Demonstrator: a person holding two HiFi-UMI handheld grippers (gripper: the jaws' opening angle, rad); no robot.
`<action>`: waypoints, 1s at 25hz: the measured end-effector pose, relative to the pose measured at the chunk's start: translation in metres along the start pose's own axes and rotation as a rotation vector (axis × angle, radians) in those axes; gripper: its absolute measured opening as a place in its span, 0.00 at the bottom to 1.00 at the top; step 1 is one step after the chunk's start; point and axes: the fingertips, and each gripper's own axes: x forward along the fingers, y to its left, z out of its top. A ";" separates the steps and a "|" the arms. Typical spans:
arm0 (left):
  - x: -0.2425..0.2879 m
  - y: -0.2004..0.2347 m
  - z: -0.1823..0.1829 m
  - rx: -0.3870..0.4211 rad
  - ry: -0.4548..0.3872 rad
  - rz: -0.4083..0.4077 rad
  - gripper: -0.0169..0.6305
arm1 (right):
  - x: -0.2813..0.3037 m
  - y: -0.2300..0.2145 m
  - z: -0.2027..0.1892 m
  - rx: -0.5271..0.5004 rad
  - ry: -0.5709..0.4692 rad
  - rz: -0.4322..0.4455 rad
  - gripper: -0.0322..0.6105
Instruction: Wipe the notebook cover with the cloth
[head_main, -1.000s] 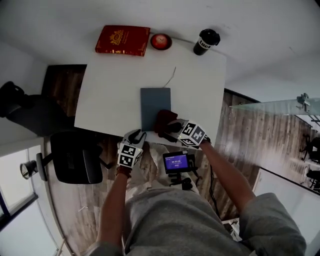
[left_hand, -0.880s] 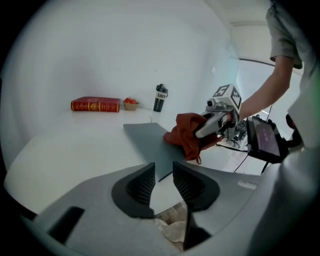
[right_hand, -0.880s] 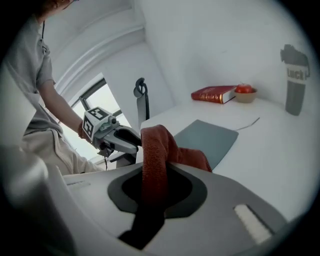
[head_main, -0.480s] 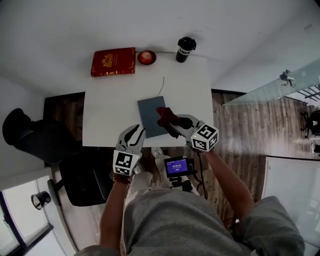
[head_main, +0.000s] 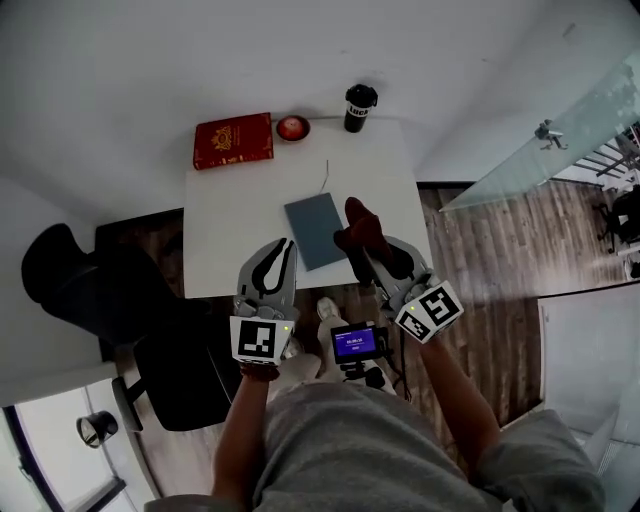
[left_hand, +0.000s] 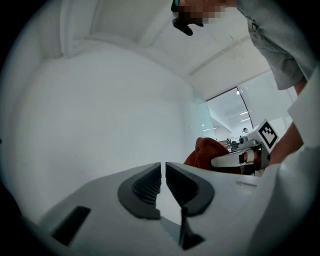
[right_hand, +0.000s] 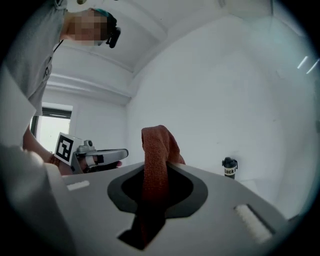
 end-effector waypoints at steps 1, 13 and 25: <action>-0.006 -0.002 0.008 0.002 -0.008 -0.004 0.04 | -0.005 0.013 0.006 -0.024 -0.007 0.001 0.16; -0.019 -0.044 0.045 0.098 -0.054 0.061 0.01 | -0.043 0.034 0.036 -0.234 -0.074 -0.112 0.16; -0.018 -0.049 0.042 0.097 -0.038 0.015 0.01 | -0.048 0.020 0.025 -0.204 -0.040 -0.148 0.16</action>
